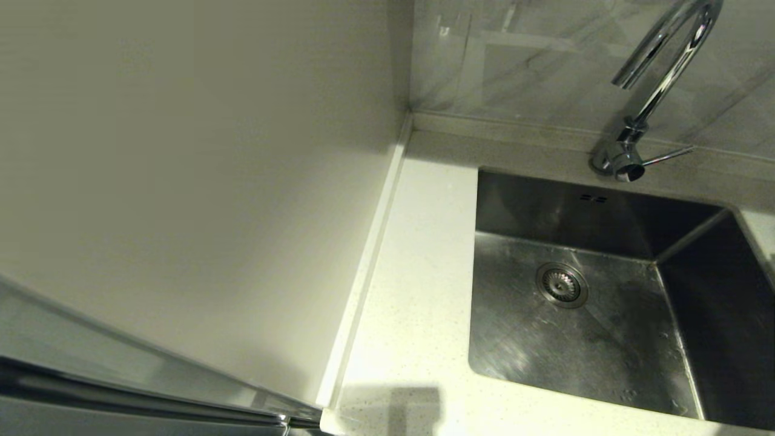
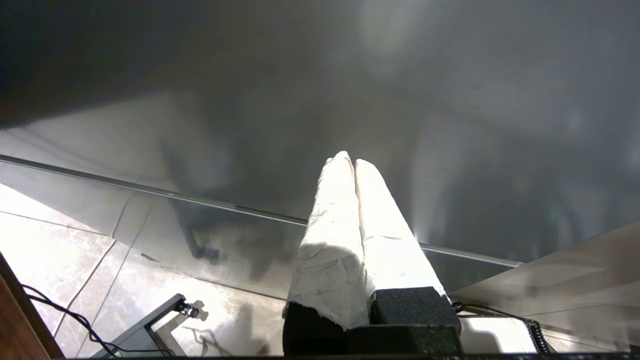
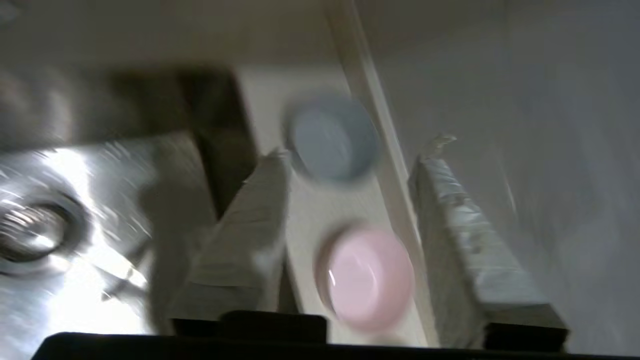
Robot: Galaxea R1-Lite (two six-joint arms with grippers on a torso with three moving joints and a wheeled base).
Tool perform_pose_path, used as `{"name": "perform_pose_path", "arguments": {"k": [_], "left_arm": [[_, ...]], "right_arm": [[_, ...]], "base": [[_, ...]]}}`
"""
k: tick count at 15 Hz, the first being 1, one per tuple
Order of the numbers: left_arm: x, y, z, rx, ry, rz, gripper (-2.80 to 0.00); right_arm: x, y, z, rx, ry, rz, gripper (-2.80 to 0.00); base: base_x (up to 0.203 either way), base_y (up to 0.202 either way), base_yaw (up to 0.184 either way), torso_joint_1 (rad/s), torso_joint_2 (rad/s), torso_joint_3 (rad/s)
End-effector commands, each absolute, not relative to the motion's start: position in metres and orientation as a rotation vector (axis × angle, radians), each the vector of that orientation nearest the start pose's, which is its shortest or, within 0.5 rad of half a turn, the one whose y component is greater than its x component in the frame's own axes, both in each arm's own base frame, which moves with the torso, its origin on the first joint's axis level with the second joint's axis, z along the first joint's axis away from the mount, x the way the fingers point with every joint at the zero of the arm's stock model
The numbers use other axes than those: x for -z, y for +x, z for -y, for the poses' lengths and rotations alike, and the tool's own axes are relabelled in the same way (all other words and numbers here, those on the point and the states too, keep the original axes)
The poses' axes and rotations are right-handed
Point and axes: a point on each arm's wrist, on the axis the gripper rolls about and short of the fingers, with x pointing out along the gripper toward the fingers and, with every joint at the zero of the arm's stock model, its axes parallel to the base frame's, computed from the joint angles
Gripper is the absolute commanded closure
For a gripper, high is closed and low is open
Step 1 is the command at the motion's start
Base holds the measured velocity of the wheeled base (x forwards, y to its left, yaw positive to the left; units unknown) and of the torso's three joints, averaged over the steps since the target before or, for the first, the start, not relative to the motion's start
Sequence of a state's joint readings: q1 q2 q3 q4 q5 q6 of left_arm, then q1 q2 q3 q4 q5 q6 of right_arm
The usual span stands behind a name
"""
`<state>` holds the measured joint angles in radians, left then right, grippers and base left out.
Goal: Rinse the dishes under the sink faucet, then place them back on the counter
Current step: Put a bowl back to the table from the sink
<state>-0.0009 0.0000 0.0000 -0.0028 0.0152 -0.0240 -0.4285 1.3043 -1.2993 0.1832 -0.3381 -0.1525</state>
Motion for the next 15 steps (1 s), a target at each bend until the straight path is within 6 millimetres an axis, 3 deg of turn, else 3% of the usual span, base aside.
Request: {"name": "perform_pose_path", "arguments": {"k": [1,3,5,7,12,15], "left_arm": [[-0.076,-0.023,0.0,-0.014,-0.025,0.007,0.0],[-0.076,-0.023,0.0,-0.015,-0.025,0.006,0.0],[-0.076,-0.023,0.0,-0.015,-0.025,0.008,0.0],[-0.076,-0.023,0.0,-0.015,-0.025,0.006,0.0],[-0.076,-0.023,0.0,-0.014,-0.023,0.006,0.0],[-0.076,-0.023,0.0,-0.015,-0.023,0.006,0.0]], "right_arm": [[-0.384,0.169,0.069,0.684,-0.16,-0.101,0.0],[-0.41,0.144,0.056,0.669,-0.165,0.02,0.0],[-0.424,0.105,0.039,0.646,-0.158,0.129,0.0],[-0.42,0.064,0.023,0.593,-0.151,0.194,0.0],[-0.355,-0.038,0.003,0.478,-0.125,0.295,0.0],[-0.298,-0.08,0.003,0.424,-0.121,0.339,0.0]], "base": [[0.0,0.0,0.0,0.0,0.0,0.0],[0.0,0.0,0.0,0.0,0.0,0.0],[0.0,0.0,0.0,0.0,0.0,0.0],[0.0,0.0,0.0,0.0,0.0,0.0],[0.0,0.0,0.0,0.0,0.0,0.0],[0.0,0.0,0.0,0.0,0.0,0.0]]}}
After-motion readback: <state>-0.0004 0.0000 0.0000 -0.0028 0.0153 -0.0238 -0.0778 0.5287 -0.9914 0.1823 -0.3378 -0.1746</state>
